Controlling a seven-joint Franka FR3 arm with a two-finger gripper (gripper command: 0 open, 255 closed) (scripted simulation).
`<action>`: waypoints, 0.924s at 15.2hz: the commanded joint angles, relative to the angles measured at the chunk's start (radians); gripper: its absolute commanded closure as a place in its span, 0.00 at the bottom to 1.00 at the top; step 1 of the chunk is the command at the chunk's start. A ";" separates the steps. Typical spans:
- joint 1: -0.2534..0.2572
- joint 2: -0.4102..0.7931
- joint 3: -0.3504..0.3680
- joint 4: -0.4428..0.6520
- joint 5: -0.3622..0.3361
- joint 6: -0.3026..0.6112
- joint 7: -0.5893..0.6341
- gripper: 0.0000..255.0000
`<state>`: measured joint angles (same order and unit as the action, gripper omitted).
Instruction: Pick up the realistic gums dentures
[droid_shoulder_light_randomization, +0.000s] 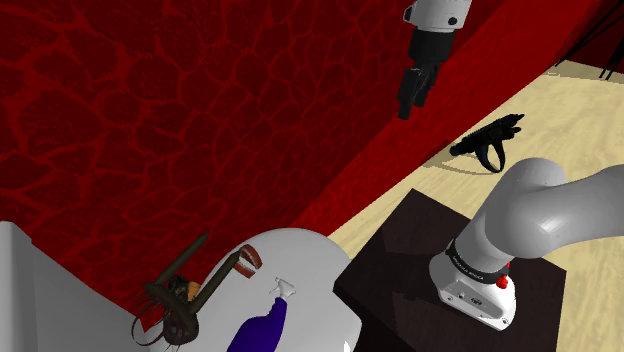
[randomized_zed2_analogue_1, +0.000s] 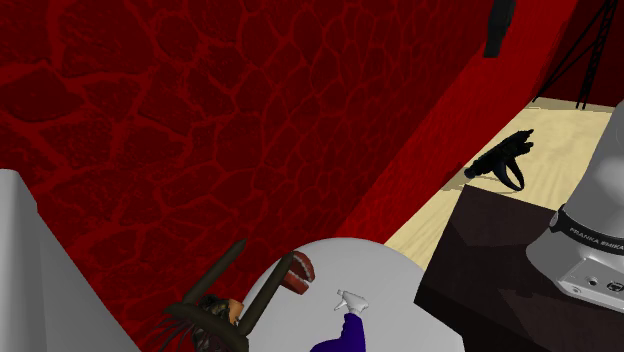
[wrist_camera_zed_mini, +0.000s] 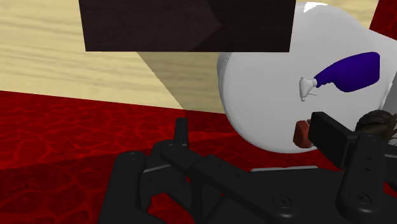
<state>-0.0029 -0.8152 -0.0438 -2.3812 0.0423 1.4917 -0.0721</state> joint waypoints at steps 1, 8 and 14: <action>0.000 0.000 0.000 0.000 0.000 0.000 0.000 0.00; 0.043 0.102 0.076 -0.110 0.084 0.222 0.064 0.00; 0.084 0.247 0.142 -0.153 0.151 0.422 0.109 0.00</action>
<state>0.0757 -0.6042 0.0880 -2.5342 0.1827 1.8736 0.0309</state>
